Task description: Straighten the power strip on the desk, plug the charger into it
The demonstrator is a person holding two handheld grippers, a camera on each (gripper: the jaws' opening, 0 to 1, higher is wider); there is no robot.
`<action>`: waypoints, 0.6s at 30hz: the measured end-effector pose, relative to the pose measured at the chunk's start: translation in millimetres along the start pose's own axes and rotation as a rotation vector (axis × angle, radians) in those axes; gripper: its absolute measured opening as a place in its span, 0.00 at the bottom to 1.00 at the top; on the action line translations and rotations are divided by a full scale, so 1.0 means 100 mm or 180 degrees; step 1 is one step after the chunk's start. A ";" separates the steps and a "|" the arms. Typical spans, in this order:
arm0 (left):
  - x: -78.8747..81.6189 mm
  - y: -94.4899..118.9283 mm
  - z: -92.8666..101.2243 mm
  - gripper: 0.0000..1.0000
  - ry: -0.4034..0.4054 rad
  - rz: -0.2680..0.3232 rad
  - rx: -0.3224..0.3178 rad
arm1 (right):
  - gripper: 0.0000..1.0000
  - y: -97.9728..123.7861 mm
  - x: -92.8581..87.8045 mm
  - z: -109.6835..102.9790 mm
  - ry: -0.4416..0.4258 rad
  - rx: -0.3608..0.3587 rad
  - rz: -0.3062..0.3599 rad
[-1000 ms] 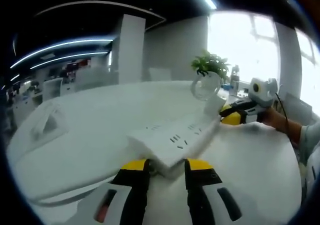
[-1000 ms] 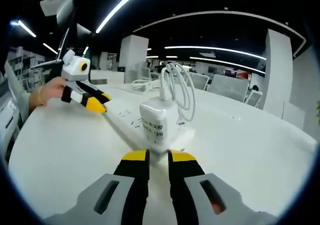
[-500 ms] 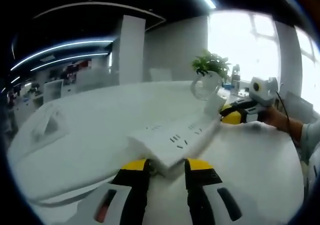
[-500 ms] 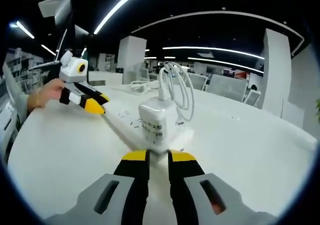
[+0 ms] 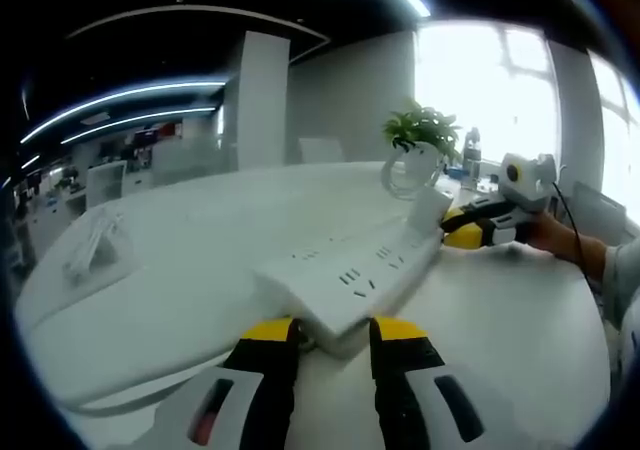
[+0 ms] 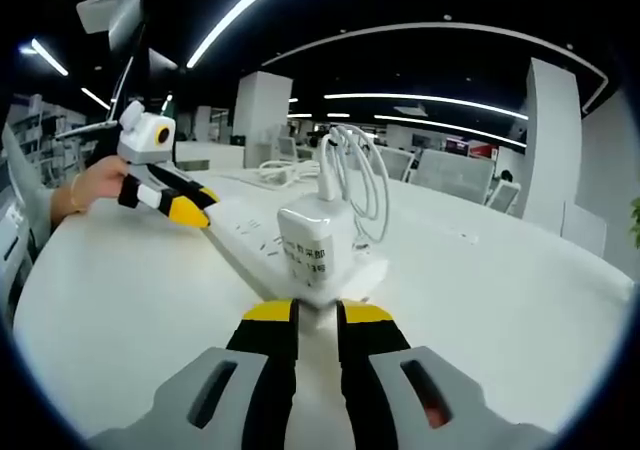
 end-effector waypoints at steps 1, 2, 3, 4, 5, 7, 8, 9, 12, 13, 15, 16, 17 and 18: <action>0.00 0.00 0.00 0.29 -0.0009 -0.0001 -0.0002 | 0.14 0.00 0.00 0.00 -0.0002 0.0000 0.0000; 0.00 0.00 -0.01 0.29 -0.0014 -0.0003 -0.0007 | 0.14 0.00 0.00 0.00 -0.0002 -0.0001 0.0000; 0.00 -0.01 -0.02 0.29 -0.0020 -0.0003 -0.0012 | 0.14 0.00 0.00 0.00 0.0005 -0.0002 -0.0001; 0.01 -0.01 -0.02 0.29 -0.0026 -0.0003 -0.0017 | 0.14 0.00 0.00 -0.01 0.0016 -0.0005 -0.0005; 0.01 -0.01 -0.02 0.29 -0.0036 -0.0005 -0.0019 | 0.14 0.00 0.00 -0.01 0.0026 -0.0008 -0.0009; 0.01 -0.02 -0.02 0.29 -0.0059 -0.0008 -0.0018 | 0.14 0.00 0.00 -0.01 0.0045 -0.0012 -0.0013; 0.01 -0.02 -0.03 0.29 -0.0068 -0.0008 -0.0013 | 0.14 0.00 0.00 -0.01 0.0048 -0.0012 -0.0014; 0.01 -0.02 -0.03 0.29 -0.0073 -0.0009 -0.0012 | 0.14 0.00 0.00 -0.01 0.0051 -0.0013 -0.0015; 0.01 -0.03 -0.05 0.28 -0.0079 -0.0009 -0.0012 | 0.14 -0.01 0.00 -0.02 0.0033 -0.0005 -0.0010; 0.01 -0.03 -0.05 0.28 -0.0083 -0.0010 -0.0010 | 0.14 -0.01 0.00 -0.02 0.0026 0.0000 -0.0008; 0.01 -0.03 -0.06 0.28 -0.0098 -0.0012 -0.0004 | 0.14 -0.01 0.00 -0.02 0.0030 0.0002 -0.0008; 0.01 -0.03 -0.06 0.28 -0.0111 -0.0012 0.0001 | 0.14 -0.01 0.00 -0.02 0.0041 -0.0001 -0.0014; 0.01 -0.03 -0.06 0.28 -0.0118 -0.0014 0.0003 | 0.14 -0.01 0.00 -0.02 0.0048 -0.0004 -0.0017; 0.01 -0.03 -0.06 0.28 -0.0121 -0.0014 0.0006 | 0.14 -0.01 0.00 -0.02 0.0055 -0.0005 -0.0018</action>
Point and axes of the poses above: the point that each gripper's makers call its tool centre point, and the gripper's own axes: y roughly backward along the fingers, z roughly to its right, x roughly out of its top, the point moved 2 cm from there along y, roughly backward along the fingers, and after that the axes turned 6 degrees about -y, right-handed, at the moved point
